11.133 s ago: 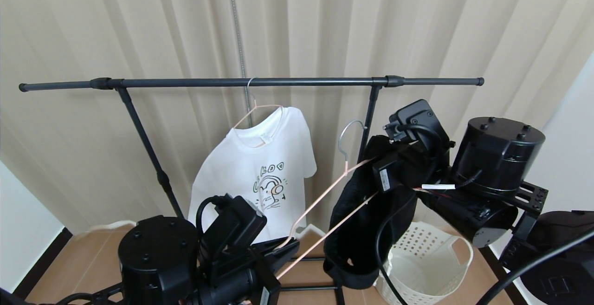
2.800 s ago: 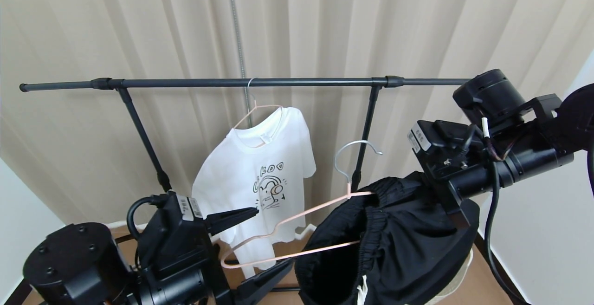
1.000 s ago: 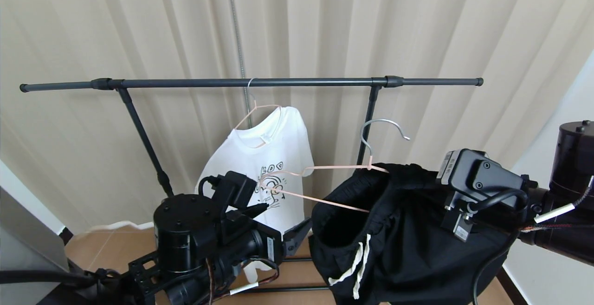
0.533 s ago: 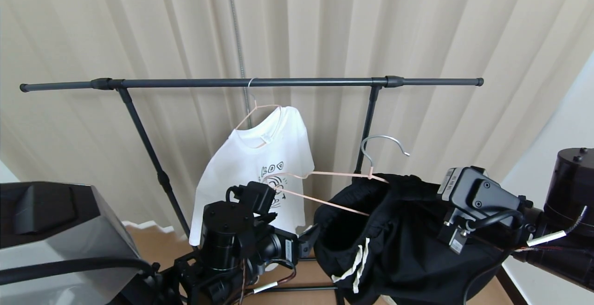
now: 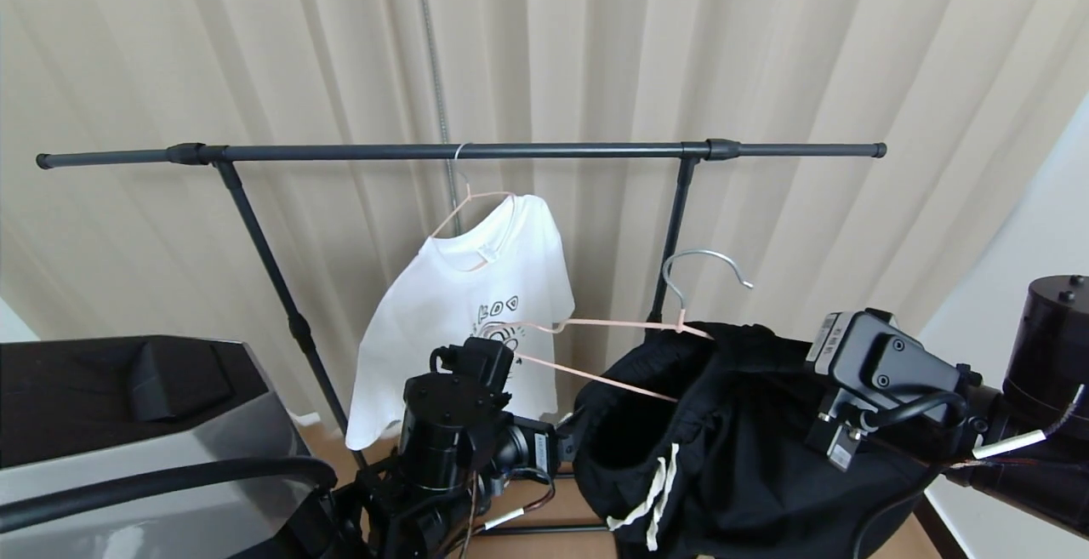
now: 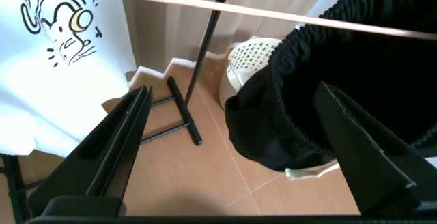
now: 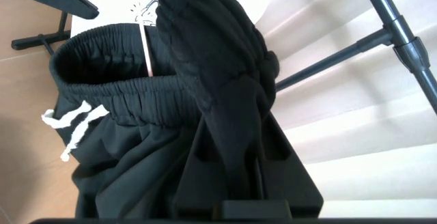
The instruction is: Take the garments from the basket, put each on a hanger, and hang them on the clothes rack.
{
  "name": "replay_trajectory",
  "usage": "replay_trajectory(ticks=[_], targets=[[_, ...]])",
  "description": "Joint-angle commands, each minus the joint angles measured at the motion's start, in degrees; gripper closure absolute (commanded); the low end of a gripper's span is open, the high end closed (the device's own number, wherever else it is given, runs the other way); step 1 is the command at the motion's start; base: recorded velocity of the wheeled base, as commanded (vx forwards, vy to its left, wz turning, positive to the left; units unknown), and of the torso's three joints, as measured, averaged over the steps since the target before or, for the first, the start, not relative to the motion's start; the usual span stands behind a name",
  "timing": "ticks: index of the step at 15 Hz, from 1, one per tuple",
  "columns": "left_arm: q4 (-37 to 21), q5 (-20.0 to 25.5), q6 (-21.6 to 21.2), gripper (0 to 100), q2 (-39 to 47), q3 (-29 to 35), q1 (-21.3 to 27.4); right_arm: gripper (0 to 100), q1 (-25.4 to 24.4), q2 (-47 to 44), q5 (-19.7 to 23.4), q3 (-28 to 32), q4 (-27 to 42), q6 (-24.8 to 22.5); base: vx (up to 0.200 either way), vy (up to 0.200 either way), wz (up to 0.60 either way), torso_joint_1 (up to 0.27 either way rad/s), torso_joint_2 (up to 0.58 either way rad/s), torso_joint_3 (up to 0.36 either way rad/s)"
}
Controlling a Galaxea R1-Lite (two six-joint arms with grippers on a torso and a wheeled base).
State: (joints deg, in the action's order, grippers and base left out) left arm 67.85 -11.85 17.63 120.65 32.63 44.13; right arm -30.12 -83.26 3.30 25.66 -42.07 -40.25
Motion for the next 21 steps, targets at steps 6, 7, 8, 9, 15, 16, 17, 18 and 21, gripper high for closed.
replay_trajectory(ticks=[6,7,8,9,15,16,17,18,21], targets=[[0.4,-2.7,0.0,0,3.2,1.1,1.6,100,-1.3,2.1,-0.3,-0.2,0.1,0.0,0.000,0.000,0.00,0.000,0.00,0.000],[0.4,-2.7,0.0,0,3.5,1.1,1.7,100,-1.3,2.2,-0.3,-0.3,0.1,0.0,0.000,0.000,0.00,0.000,0.00,0.000],[0.4,-2.7,0.0,0,3.8,1.0,1.7,100,-1.3,2.2,-0.3,-0.3,0.0,0.0,0.000,0.000,0.00,0.000,0.00,0.000],[0.4,-2.7,0.0,100,3.8,1.0,1.7,100,-1.3,2.2,-0.3,-0.3,0.0,0.0,0.000,0.000,0.00,0.000,0.00,0.000],[0.4,-4.0,-0.9,100,-0.4,1.0,0.3,100,-0.8,1.5,-0.3,-0.3,0.1,0.3,0.000,0.000,0.00,0.000,0.00,0.000],[0.4,-4.0,-1.5,100,-1.3,1.0,-0.4,100,-0.8,1.4,-0.3,-0.3,0.1,0.8,0.000,0.000,0.00,0.000,0.00,0.000],[0.4,-4.0,-1.8,100,-2.0,1.0,-1.0,100,-0.8,1.0,-0.3,-0.3,0.1,1.2,0.000,0.000,0.00,0.000,0.00,0.000],[0.4,-4.0,-2.1,100,-2.7,1.0,-1.6,100,-0.7,0.6,-0.3,-0.3,0.0,1.3,0.000,0.000,0.00,0.000,0.00,0.000],[0.4,-4.1,-3.2,100,-3.8,1.1,-3.5,100,-0.5,0.4,-0.3,-0.3,0.0,1.3,0.000,0.000,0.00,0.000,0.00,0.000]])
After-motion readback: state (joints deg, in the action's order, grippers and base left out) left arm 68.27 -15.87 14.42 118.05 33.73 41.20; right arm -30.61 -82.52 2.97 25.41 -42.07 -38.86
